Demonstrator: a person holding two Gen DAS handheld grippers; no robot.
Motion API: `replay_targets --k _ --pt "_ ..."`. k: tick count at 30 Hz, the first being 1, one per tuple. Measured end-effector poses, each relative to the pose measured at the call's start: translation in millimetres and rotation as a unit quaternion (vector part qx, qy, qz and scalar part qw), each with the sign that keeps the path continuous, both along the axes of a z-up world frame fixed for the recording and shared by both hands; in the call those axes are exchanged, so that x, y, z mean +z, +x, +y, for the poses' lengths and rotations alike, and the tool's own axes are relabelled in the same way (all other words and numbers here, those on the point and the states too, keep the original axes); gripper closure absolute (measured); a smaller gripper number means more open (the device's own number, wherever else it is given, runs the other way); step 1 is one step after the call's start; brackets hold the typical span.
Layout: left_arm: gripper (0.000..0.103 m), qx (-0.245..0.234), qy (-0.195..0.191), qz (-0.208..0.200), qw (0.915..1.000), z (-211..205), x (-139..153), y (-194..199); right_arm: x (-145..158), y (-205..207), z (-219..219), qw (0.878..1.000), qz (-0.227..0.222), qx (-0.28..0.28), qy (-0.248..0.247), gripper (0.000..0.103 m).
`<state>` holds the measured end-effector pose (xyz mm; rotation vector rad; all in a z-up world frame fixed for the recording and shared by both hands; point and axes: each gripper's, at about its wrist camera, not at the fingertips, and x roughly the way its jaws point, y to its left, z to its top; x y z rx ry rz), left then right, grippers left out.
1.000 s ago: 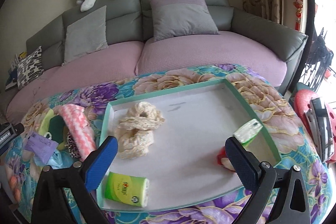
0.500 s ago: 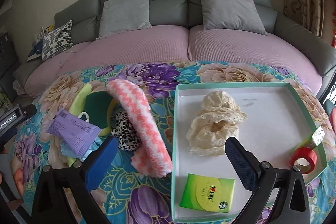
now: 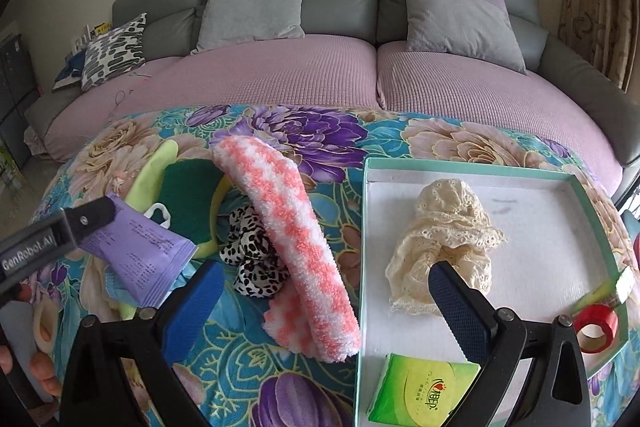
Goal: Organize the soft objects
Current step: 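Lower the left tool onto the purple packet and close it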
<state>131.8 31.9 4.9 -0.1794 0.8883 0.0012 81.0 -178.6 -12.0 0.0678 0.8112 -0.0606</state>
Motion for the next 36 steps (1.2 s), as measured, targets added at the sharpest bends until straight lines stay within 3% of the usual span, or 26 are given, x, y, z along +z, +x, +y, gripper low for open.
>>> replay_targets --k 8,13,19,26,27,29,30,36 --pt "0.002 -0.048 0.059 0.012 0.9970 -29 -9 2 -5 1 -10 1.000 0.007 -0.008 0.001 0.000" --pt "0.002 -0.073 0.086 -0.006 0.9936 -39 -6 -4 -5 -2 -17 1.000 0.007 -0.016 0.007 0.000" --pt "0.002 -0.096 0.065 0.004 0.9933 -45 -10 -5 -6 -4 -20 1.000 0.009 -0.017 0.009 0.000" --pt "0.003 -0.058 0.053 0.013 0.9968 -34 -15 -3 -8 -5 -23 1.000 0.013 -0.018 0.010 0.000" --pt "0.006 -0.057 0.050 0.013 0.9971 -33 -15 -3 -8 -5 -23 1.000 0.013 -0.019 0.011 0.000" --pt "0.023 -0.058 0.046 0.011 0.9972 -33 -13 -5 -8 -5 -23 1.000 0.013 -0.018 0.010 0.000" --pt "0.039 -0.060 0.040 0.010 0.9974 -33 -13 -5 -8 -5 -23 1.000 0.014 -0.018 0.009 0.000" --pt "0.048 -0.066 0.036 0.001 0.9971 -35 -8 -8 -11 -4 -21 1.000 0.020 -0.015 0.007 0.000"
